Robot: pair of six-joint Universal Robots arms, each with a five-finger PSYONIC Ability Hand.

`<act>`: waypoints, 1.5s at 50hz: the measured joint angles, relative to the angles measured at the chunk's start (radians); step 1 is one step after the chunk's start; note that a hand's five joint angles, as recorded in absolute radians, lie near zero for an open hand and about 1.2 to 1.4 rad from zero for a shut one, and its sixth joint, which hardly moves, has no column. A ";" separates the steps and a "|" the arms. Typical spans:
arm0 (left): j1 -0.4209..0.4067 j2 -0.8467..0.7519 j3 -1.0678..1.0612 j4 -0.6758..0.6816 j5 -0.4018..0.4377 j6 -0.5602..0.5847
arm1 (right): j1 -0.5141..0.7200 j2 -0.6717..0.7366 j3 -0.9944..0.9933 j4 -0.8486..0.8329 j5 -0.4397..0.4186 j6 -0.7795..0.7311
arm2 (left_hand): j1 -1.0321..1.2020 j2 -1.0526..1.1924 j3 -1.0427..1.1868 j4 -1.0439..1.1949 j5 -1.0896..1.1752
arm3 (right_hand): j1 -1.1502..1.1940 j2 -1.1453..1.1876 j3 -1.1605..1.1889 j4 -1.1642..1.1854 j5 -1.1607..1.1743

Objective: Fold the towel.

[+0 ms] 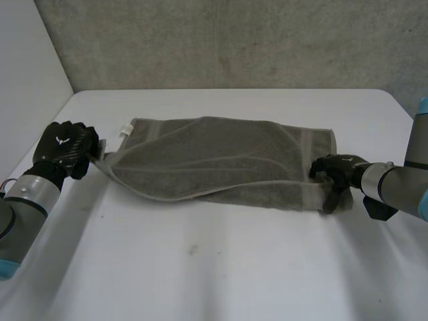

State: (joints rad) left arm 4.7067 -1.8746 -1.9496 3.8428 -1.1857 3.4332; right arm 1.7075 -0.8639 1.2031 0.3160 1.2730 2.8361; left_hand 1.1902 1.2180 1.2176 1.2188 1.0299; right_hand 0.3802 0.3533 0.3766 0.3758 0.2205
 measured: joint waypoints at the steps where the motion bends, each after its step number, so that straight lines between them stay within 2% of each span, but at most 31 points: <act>1: 0.000 0.000 0.000 0.000 0.000 0.000 | 0.000 0.004 -0.006 0.007 0.000 0.000 | 0.000 0.000 0.000 0.000 0.000 | 0.004 0.000 0.009 0.010 0.010; 6: 0.009 0.001 0.001 0.000 0.000 0.000 | 0.001 0.013 -0.043 0.077 -0.017 -0.004 | 0.000 0.000 0.000 0.000 0.000 | 0.244 0.278 0.250 0.246 0.233; 9: 0.019 0.003 0.000 -0.001 0.000 0.001 | 0.001 0.002 -0.049 0.110 -0.036 -0.007 | 0.000 0.000 0.000 0.000 0.000 | 0.338 0.365 0.343 0.343 0.323; 16: 0.030 0.009 -0.001 -0.002 0.000 0.001 | -0.003 -0.034 -0.046 0.161 -0.077 -0.032 | 0.000 0.000 0.000 0.000 0.000 | 0.403 0.430 0.406 0.408 0.388; 25: 0.031 0.018 -0.009 -0.004 0.001 0.001 | -0.005 -0.051 -0.037 0.220 -0.082 -0.109 | 0.000 0.000 0.000 0.000 0.000 | 0.541 0.567 0.542 0.543 0.527; 31: 0.030 0.025 -0.015 -0.004 0.001 0.002 | -0.007 -0.051 -0.025 0.225 -0.082 -0.123 | 0.000 0.000 0.000 0.000 0.000 | 0.772 0.788 0.759 0.766 0.755; 34: 0.030 0.029 -0.017 -0.005 0.001 0.002 | -0.007 -0.051 -0.014 0.222 -0.081 -0.123 | 0.000 0.000 0.000 0.000 0.000 | 0.759 0.777 0.750 0.755 0.742; 38: 0.030 0.036 -0.022 -0.006 0.001 0.003 | -0.008 -0.052 0.008 0.212 -0.077 -0.122 | 0.000 0.000 0.000 0.000 0.000 | 0.626 0.650 0.631 0.632 0.611; 42: 0.030 0.040 -0.029 -0.006 0.002 0.004 | -0.008 -0.055 0.030 0.191 -0.075 -0.121 | 0.000 0.000 0.000 0.000 0.000 | 0.644 0.672 0.648 0.646 0.625; 45: 0.029 0.042 -0.035 -0.006 0.003 0.004 | -0.008 -0.062 0.050 0.166 -0.075 -0.121 | 0.000 0.000 0.000 0.000 0.000 | 0.748 0.775 0.743 0.738 0.719; 47: 0.029 0.044 -0.039 -0.006 0.003 0.004 | -0.009 -0.072 0.066 0.149 -0.076 -0.121 | 0.000 0.000 0.000 0.000 0.000 | 0.917 0.933 0.900 0.907 0.898; 49: 0.029 0.047 -0.044 -0.006 0.004 0.004 | -0.009 -0.083 0.081 0.135 -0.077 -0.121 | 0.000 0.000 0.000 0.000 0.000 | 0.942 0.968 0.950 0.956 0.943; 57: 0.029 0.096 -0.097 -0.009 0.005 0.009 | -0.042 -0.218 0.193 0.097 -0.095 -0.161 | 0.000 0.000 0.000 0.000 0.000 | 0.942 0.968 0.958 0.961 0.944; 63: 0.036 0.181 -0.170 -0.035 0.007 0.017 | -0.137 -0.393 0.327 0.110 -0.109 -0.327 | 0.000 0.000 0.000 0.000 0.000 | 0.942 0.968 0.958 0.961 0.944; 70: 0.073 0.355 -0.277 -0.163 0.052 0.050 | -0.279 -0.605 0.445 0.199 -0.121 -0.556 | 0.000 0.000 0.000 0.000 0.000 | 0.942 0.968 0.958 0.961 0.944; 75: 0.092 0.452 -0.325 -0.267 0.118 0.098 | -0.350 -0.679 0.461 0.259 -0.173 -0.644 | 0.000 0.000 0.000 0.000 0.000 | 0.942 0.968 0.958 0.961 0.944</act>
State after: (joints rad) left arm 4.7985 -1.4229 -2.2741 3.5758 -1.0681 3.5309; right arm 1.3580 -1.5426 1.6643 0.5751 1.1004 2.1919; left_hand 1.1902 1.2180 1.2176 1.2188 1.0298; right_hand 1.3221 1.3216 1.3342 1.3368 1.1650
